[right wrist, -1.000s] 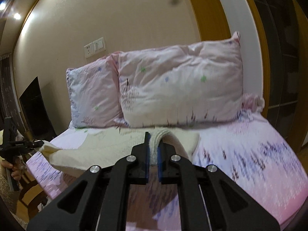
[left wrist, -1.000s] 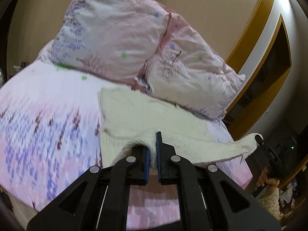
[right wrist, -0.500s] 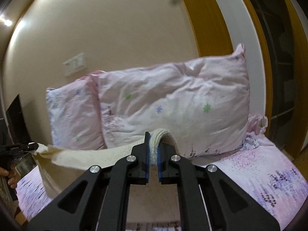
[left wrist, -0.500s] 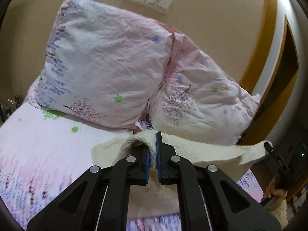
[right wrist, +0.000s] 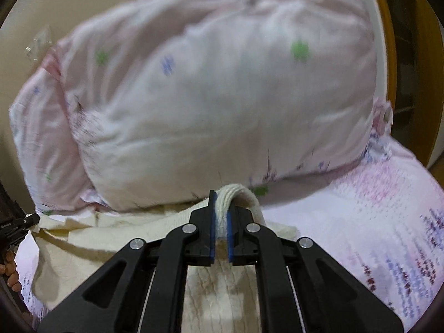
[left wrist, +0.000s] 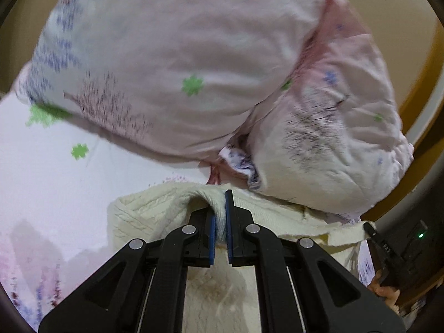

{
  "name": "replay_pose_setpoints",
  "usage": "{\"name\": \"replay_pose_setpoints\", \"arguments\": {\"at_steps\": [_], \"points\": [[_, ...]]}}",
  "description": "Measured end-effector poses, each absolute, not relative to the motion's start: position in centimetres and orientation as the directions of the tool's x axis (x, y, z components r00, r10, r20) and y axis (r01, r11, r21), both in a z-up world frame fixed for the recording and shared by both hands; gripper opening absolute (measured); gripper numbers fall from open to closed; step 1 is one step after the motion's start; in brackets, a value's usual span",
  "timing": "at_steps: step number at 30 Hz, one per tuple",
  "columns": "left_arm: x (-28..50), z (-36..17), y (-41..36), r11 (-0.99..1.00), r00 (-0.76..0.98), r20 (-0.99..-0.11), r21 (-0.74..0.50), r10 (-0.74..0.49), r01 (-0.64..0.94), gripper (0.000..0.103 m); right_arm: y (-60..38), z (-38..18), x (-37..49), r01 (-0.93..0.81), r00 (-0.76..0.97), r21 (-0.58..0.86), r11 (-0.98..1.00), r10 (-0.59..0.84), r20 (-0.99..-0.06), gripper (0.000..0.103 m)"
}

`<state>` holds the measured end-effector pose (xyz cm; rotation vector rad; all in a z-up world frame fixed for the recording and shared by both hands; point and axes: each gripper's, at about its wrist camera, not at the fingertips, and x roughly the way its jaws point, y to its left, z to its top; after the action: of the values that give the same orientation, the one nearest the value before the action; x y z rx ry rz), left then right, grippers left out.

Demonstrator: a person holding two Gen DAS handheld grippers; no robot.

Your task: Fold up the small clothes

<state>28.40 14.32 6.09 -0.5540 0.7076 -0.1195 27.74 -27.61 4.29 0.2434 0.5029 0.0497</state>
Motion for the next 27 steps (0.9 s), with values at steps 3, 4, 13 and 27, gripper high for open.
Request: {"name": "replay_pose_setpoints", "arguments": {"at_steps": [3,4,13,27], "points": [[29.7,4.3,14.9,0.824,0.739,-0.597,-0.557,-0.310,-0.104,0.005,-27.8,2.5,29.8,0.051,0.836,0.269,0.962,0.106,-0.538,0.006],[30.1,3.6,15.1,0.813,0.729,-0.605,-0.571,-0.321,-0.116,0.005,-27.9,2.0,30.4,0.063,0.824,0.282,0.957,0.109,-0.556,0.006],[31.2,1.4,15.6,0.754,0.681,-0.630,-0.634,-0.374,-0.172,0.015,-29.0,0.9,31.4,0.124,0.780,0.342,0.932,0.122,-0.614,0.044],[22.3,3.5,17.1,0.878,0.714,-0.658,-0.461,-0.241,-0.128,0.057,-33.3,0.7,23.3,0.033,0.756,0.319,0.947,0.185,-0.628,0.033]]}}
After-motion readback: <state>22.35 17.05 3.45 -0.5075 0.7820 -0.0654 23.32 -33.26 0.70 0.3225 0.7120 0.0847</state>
